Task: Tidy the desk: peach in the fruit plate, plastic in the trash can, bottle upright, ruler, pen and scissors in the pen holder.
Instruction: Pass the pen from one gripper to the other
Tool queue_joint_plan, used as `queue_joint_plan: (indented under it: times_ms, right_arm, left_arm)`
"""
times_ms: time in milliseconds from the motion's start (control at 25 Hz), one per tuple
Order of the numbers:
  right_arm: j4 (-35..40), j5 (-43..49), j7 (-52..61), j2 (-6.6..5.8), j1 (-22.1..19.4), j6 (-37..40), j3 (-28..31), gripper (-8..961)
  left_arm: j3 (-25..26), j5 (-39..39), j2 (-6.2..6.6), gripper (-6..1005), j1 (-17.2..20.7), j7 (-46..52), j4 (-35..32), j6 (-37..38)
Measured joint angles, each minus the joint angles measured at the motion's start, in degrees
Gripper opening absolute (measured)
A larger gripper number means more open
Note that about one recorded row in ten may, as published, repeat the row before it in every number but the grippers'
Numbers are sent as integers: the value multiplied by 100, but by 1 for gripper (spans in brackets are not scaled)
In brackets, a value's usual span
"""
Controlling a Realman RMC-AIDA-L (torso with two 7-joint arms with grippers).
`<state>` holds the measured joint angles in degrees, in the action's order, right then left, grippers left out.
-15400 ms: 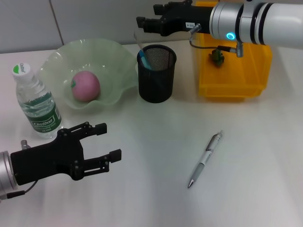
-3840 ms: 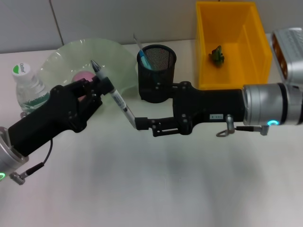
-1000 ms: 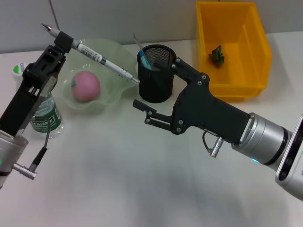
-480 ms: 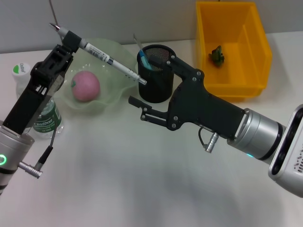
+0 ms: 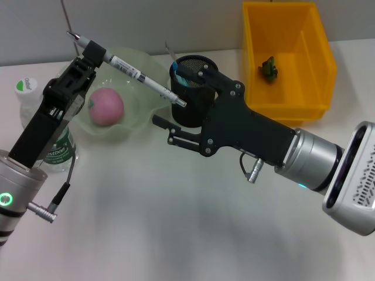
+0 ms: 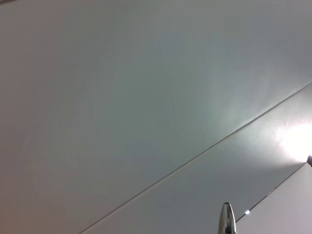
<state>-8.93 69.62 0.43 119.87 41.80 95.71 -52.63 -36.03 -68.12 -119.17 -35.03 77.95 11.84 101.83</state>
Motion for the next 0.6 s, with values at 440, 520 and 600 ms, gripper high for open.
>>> queue_joint_plan:
  times_ms: [440, 520, 600]
  right_arm:
    - [-141, 693, 0, 0, 116, -232, 766, 700]
    - [-143, 767, 0, 0, 127, -257, 847, 621]
    - [-150, 779, 0, 0, 133, -269, 916, 542]
  left_arm:
    - [2, 1, 0, 150, -2, 0, 3, -47]
    - [4, 0, 0, 151, -5, 0, 3, -51]
    - [26, 1, -1, 152, -10, 0, 3, -57]
